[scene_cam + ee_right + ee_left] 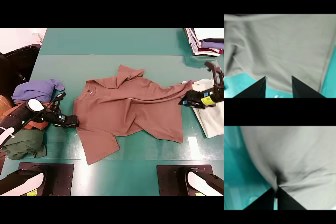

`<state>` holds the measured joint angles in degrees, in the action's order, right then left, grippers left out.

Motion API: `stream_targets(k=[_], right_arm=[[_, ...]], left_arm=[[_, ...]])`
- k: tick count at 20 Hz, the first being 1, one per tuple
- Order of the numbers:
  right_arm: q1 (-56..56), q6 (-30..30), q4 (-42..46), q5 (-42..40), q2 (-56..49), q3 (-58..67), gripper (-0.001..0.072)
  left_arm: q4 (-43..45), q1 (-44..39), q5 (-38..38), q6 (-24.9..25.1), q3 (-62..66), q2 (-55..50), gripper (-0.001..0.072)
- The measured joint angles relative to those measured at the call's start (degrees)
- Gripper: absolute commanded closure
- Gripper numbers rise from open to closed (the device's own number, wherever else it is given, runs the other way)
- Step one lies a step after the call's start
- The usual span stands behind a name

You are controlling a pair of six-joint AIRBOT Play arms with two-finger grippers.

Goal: Fold the shirts.

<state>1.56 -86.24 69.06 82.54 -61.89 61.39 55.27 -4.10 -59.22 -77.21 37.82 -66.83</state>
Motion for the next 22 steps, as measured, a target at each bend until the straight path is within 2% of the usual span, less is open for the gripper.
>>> stream_targets(k=[1,2,6,7,9,13,15,17,19,22], right_arm=[[1.4,0.02,0.0,0.22,0.68,-2.34,0.0179],[3.3,0.02,0.24,0.52,1.44,-5.27,0.0149],[12.9,0.7,1.9,0.5,4.26,-17.81,0.0164],[15.3,1.33,1.79,-0.11,4.9,-20.74,0.0196],[18.82,2.69,1.18,-1.75,5.79,-25.55,0.021],[20.81,4.63,-0.7,-5.33,6.01,-31.08,0.0213],[19.5,5.05,-1.49,-6.54,5.03,-31.95,0.0327],[17.05,5.4,-2.05,-7.87,3.26,-31.87,0.0566],[14.27,5.51,-2.01,-9.29,1.75,-30.93,0.0695],[9.81,5.68,-1.31,-10.91,1.86,-27.61,0.0696]], left_arm=[[0.35,-0.09,-0.81,0.17,0.96,0.0,0.0683],[0.66,-0.13,-1.6,0.33,2.03,0.0,0.0683],[1.14,-0.17,-3.04,0.85,5.25,0.0,0.0683],[1.18,-0.17,-3.15,0.9,5.73,0.0,0.0683],[1.2,-0.17,-3.13,1.03,6.36,0.0,0.0683],[1.25,-0.17,-2.97,1.07,6.86,-0.02,0.0683],[1.25,-0.17,-2.93,1.07,6.95,0.0,0.0683],[1.25,-0.17,-2.91,1.09,6.99,0.0,0.0684],[1.42,-0.17,-2.95,1.14,7.08,0.0,0.0684],[2.32,-0.17,-3.69,1.03,8.28,1.86,0.0684]])
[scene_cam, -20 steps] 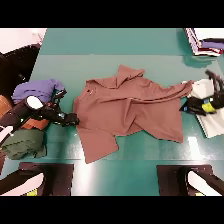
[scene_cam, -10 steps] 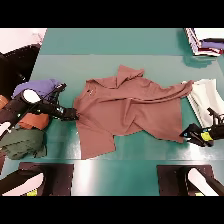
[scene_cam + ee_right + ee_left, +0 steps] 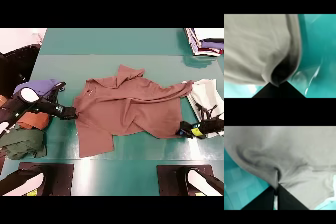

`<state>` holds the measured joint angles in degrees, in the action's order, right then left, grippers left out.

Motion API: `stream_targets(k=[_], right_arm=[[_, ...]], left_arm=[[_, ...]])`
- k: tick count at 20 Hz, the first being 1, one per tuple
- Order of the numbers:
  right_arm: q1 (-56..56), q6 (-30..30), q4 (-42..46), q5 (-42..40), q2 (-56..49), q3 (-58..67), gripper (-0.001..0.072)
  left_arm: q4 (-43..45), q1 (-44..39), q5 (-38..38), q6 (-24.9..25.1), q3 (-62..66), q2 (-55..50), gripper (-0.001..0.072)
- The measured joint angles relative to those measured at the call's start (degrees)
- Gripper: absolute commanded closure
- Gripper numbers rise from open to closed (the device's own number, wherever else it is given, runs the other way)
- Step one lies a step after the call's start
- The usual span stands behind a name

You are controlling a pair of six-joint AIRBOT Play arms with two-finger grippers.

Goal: Fold the shirts.

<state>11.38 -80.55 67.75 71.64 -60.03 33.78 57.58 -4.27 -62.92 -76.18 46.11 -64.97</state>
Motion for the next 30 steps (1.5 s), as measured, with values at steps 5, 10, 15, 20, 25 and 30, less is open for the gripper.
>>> stream_targets(k=[5,10,15,20,25,30], right_arm=[[-4.68,-0.04,-0.5,1.88,7.61,15.28,0.0696],[-5.64,-0.26,-0.28,1.73,13.62,42.56,0.0696],[-5.92,-1.4,3.93,1.46,15.17,68.3,0.0696],[-5.92,-2.69,10.49,5.95,14.19,82.6,0.0697],[-5.92,-2.95,12.33,13.27,8.57,81.61,0.0697],[-7.15,-3.04,12.94,17.18,-1.79,71.54,0.0697]], left_arm=[[7.93,0.07,-1.18,-4.85,11.63,11.15,0.0684],[16.0,0.09,-1.84,-9.22,37.7,19.15,0.0685],[18.32,0.09,-0.7,-10.8,63.71,21.07,0.0685],[18.84,0.07,-0.42,-12.28,74.18,20.92,0.0685],[18.47,0.07,-4.02,-13.18,67.93,17.35,0.0684],[18.4,0.07,-8.24,-12.81,56.13,6.75,0.0683]])
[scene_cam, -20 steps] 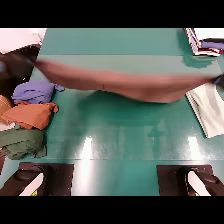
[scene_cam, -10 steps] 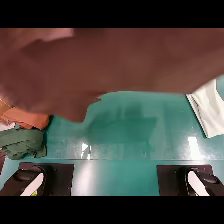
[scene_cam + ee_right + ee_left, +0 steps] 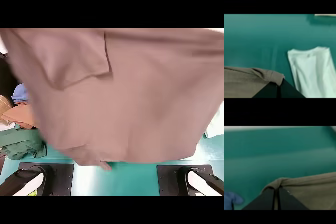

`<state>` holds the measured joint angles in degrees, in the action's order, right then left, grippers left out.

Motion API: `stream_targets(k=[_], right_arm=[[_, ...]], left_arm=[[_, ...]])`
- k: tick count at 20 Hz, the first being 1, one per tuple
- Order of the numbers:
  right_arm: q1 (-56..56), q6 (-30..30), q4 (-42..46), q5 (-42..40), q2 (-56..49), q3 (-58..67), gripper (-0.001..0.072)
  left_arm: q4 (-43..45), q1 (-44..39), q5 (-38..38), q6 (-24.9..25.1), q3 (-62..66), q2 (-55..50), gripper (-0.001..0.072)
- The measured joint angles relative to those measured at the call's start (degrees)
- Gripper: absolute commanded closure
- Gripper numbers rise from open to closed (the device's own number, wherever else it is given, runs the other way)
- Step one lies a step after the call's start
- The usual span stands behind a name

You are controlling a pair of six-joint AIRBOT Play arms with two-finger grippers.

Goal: Fold the shirts.

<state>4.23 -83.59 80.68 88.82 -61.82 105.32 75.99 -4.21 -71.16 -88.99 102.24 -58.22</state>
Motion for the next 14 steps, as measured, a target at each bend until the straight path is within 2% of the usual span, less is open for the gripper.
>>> stream_targets(k=[6,10,14], right_arm=[[-3.8,0.0,0.33,-0.61,-19.8,-8.26,0.0697],[-4.48,0.02,0.13,-3.3,-32.96,-1.95,0.0696],[-4.66,0.02,0.0,-4.17,-40.28,6.91,0.0696]], left_arm=[[0.42,0.02,1.16,1.99,-5.6,-21.22,0.0683],[0.33,0.02,10.56,3.43,-5.07,-32.94,0.0683],[0.2,0.2,16.9,4.55,-2.6,-37.44,0.0683]])
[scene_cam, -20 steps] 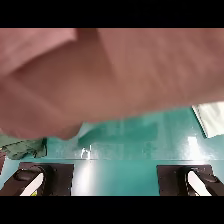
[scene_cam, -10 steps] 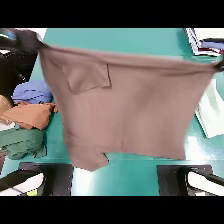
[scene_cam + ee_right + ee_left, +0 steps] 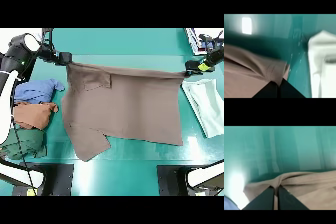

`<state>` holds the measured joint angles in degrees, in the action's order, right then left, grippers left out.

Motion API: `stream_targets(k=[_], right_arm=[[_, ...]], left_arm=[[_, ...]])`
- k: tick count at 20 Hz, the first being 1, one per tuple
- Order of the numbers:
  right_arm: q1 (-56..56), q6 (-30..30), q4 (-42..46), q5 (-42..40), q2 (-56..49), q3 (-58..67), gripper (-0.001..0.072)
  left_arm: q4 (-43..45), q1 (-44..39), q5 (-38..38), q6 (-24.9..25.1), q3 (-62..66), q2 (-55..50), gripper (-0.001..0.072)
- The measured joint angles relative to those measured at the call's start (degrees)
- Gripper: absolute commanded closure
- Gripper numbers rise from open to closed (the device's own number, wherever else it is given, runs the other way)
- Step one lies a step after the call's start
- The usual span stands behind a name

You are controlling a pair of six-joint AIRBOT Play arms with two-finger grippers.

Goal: Fold the shirts.

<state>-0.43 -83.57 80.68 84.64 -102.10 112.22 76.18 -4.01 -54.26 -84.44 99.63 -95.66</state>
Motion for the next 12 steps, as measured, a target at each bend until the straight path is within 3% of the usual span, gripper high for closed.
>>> stream_targets(k=[4,10,11,12], right_arm=[[-0.42,0.0,-0.04,0.02,0.79,-1.99,0.0696],[-1.22,-0.94,0.11,-4.59,7.45,-18.71,0.0675],[-1.22,-1.55,0.11,-5.16,8.09,-21.14,0.0499],[-1.22,-2.05,0.17,-5.55,8.52,-23.06,0.0332]], left_arm=[[0.07,1.14,-8.07,0.55,2.25,-1.18,0.0683],[-1.44,1.84,-15.98,0.79,-5.51,-1.51,0.0679],[-1.92,1.88,-16.06,0.81,-7.21,-1.51,0.0496],[-2.12,1.9,-16.11,0.79,-8.55,-1.53,0.0254]])
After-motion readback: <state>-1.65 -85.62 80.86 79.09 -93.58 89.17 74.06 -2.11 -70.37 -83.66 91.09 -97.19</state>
